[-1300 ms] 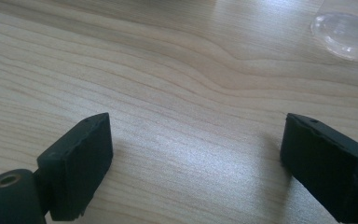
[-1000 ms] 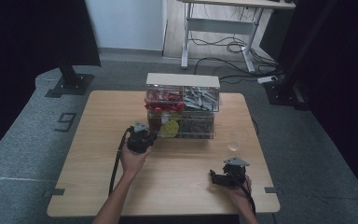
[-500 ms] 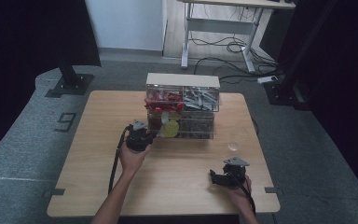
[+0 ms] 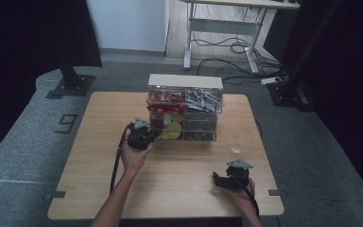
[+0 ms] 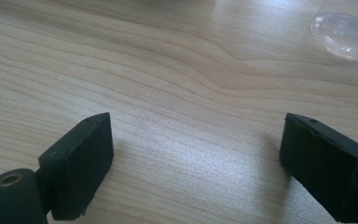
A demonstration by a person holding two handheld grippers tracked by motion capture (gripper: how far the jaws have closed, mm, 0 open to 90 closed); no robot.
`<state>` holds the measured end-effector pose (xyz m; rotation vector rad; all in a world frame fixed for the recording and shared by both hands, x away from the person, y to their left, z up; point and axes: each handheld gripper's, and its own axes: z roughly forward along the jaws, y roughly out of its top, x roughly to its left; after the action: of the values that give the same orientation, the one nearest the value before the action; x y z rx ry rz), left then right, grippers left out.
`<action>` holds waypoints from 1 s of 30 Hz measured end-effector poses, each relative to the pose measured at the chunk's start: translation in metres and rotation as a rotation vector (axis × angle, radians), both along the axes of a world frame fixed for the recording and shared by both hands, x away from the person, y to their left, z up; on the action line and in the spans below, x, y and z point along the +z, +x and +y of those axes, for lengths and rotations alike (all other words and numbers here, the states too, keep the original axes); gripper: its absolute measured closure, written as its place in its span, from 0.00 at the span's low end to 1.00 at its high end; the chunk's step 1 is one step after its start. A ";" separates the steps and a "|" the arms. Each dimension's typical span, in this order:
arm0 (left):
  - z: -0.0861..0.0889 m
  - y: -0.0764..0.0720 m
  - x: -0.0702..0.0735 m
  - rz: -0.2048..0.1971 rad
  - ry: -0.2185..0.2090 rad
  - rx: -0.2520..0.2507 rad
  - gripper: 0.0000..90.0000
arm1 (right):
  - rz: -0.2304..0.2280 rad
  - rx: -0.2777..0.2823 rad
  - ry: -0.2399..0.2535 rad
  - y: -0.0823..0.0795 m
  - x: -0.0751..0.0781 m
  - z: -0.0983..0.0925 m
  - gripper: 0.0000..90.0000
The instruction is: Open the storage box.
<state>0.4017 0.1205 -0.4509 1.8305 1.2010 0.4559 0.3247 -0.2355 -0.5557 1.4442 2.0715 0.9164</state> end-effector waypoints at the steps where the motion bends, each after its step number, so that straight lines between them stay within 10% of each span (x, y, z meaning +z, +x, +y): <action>1: 0.000 0.000 0.002 -0.001 -0.002 -0.001 1.00 | 0.000 0.000 0.000 0.000 0.000 0.000 0.11; 30: -0.003 0.019 0.024 -0.022 -0.017 0.025 1.00 | -0.003 0.000 0.003 0.000 0.000 0.000 0.13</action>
<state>0.4204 0.1175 -0.4270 1.7936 1.2109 0.4775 0.3243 -0.2356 -0.5554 1.4433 2.0687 0.9211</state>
